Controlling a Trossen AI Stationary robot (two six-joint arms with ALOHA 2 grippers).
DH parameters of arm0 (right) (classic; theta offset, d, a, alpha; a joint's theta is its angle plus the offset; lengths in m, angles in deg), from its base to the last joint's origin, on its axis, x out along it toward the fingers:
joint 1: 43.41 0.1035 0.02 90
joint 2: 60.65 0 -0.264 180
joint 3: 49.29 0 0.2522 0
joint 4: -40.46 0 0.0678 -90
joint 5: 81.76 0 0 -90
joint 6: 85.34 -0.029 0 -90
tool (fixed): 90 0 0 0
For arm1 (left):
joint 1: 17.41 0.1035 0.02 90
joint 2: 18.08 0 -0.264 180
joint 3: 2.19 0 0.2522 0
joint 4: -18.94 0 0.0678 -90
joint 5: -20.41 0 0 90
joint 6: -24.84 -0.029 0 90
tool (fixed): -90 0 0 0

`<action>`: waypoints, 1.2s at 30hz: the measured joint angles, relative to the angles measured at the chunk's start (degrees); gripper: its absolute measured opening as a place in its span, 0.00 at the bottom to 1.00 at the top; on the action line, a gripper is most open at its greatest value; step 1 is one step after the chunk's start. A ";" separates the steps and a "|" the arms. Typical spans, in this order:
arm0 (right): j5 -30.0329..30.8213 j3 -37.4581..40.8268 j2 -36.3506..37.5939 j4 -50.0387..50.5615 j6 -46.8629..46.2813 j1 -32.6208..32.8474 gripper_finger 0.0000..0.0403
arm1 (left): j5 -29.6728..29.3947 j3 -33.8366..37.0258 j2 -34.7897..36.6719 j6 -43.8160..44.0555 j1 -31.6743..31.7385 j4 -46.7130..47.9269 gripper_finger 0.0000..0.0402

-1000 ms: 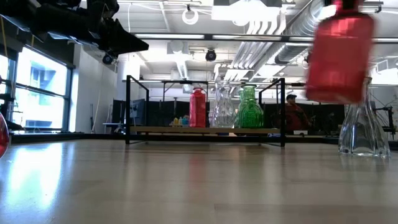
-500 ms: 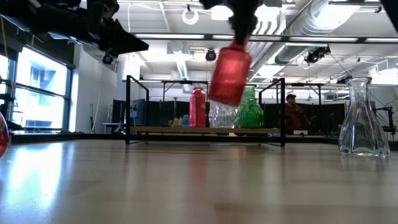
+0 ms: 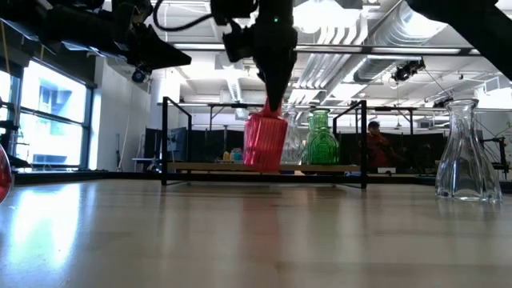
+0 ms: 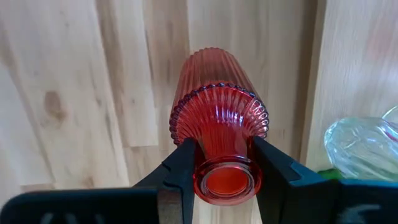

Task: Sort vases onto shelf
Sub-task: Put the right red vase aligned with the other red vase on the shelf

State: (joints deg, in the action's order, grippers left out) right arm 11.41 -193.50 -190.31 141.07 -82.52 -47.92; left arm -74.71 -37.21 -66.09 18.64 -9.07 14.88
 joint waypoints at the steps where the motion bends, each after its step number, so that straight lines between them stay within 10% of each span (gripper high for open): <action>1: 0.17 0.00 -0.36 -0.06 0.22 -0.27 0.23 | 0.00 0.00 0.00 0.00 0.00 0.00 0.00; 26: 2.50 0.04 -2.98 -4.79 1.15 -1.26 0.31 | 0.00 -0.02 0.00 0.01 -0.02 0.39 0.00; 36: 5.58 -0.08 -2.89 -5.48 0.16 -0.77 0.49 | 0.01 -0.02 0.00 0.02 -0.02 0.39 0.00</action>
State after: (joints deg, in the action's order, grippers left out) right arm 17.00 -193.58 -193.20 135.59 -82.35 -48.69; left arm -74.70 -37.23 -66.09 18.66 -9.09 15.27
